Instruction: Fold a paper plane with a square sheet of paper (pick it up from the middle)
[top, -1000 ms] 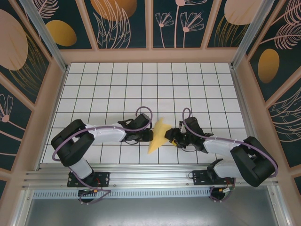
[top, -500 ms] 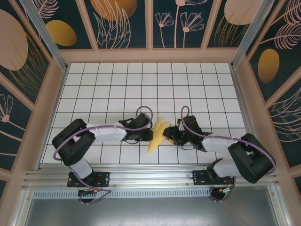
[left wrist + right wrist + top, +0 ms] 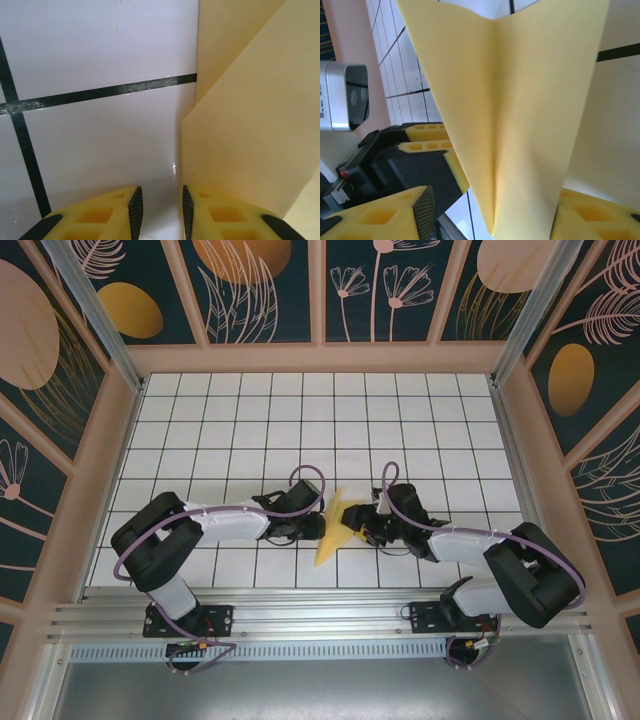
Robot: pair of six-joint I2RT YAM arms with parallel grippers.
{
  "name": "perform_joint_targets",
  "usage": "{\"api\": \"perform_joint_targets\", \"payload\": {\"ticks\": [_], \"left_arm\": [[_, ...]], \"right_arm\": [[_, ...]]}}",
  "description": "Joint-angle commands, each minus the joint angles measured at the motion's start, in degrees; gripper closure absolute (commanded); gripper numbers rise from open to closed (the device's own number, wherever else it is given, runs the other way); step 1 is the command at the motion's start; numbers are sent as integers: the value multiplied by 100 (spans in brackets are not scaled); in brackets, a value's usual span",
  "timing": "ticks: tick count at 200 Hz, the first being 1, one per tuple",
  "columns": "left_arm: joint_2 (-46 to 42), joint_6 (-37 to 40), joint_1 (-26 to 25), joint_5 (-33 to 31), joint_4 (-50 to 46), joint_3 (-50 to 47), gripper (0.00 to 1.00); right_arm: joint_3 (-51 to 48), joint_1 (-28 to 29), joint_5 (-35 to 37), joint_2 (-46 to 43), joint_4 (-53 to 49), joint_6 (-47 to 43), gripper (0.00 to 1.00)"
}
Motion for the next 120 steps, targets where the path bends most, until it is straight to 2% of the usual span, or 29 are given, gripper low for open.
{"api": "perform_joint_targets", "payload": {"ticks": [1, 31, 55, 93, 120], "left_arm": [[371, -41, -66, 433, 406, 13, 68], [321, -59, -66, 460, 465, -20, 68], [306, -78, -63, 528, 562, -44, 67], [265, -98, -64, 548, 588, -66, 67], [259, -98, -58, 541, 588, -81, 67]], "right_arm": [[74, 129, -93, -14, 324, -173, 40], [19, 217, 23, -61, 348, -210, 36], [137, 248, 51, 120, 376, -236, 36], [493, 291, 44, 542, 369, -343, 42], [696, 317, 195, 733, 202, -410, 51]]}}
